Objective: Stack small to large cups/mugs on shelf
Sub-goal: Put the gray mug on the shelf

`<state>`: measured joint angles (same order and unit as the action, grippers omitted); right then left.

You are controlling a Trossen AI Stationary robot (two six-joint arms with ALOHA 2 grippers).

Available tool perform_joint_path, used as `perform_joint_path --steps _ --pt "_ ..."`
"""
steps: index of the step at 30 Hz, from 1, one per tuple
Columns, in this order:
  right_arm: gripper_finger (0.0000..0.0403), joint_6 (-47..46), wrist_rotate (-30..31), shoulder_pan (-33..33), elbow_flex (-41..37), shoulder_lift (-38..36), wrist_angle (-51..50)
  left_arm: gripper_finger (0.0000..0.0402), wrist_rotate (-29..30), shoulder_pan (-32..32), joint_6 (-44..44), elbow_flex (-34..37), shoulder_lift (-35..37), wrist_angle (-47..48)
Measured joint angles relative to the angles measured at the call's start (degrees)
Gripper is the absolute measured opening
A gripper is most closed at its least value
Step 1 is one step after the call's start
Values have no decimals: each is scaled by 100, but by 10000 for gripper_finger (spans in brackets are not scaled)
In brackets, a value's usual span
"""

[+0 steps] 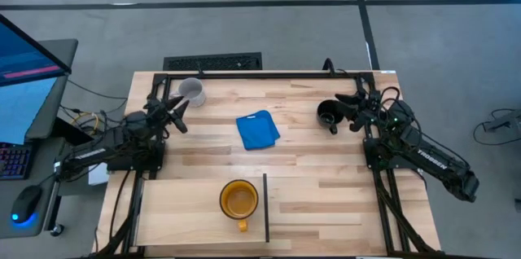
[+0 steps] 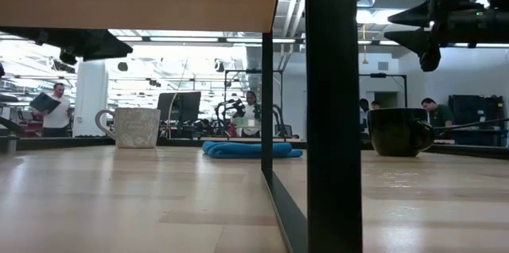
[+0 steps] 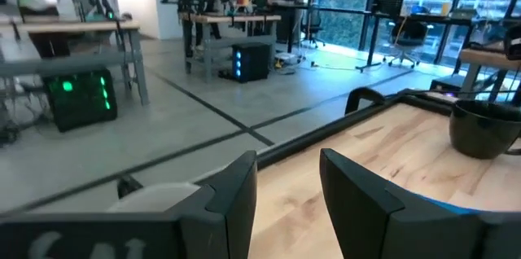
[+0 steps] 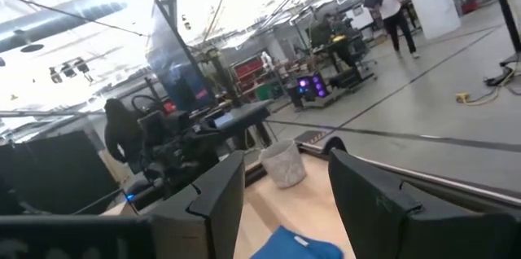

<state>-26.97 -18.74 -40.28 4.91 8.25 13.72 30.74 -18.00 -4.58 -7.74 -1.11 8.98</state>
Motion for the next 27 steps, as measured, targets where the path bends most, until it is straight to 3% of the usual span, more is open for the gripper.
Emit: perform_joint_path --steps 6,13,21,27 --pt "202 -21 253 -1 0 2 2 127 328 -1 -127 -765 -9 1542" --pt "202 -21 427 0 0 2 4 127 411 -9 -340 -1250 -267 1623" --pt "202 -11 734 1 0 2 4 133 564 -10 -199 -2176 -1287 1753" --pt "202 -8 737 -1 0 2 4 148 568 -11 532 -3078 -2092 2780"
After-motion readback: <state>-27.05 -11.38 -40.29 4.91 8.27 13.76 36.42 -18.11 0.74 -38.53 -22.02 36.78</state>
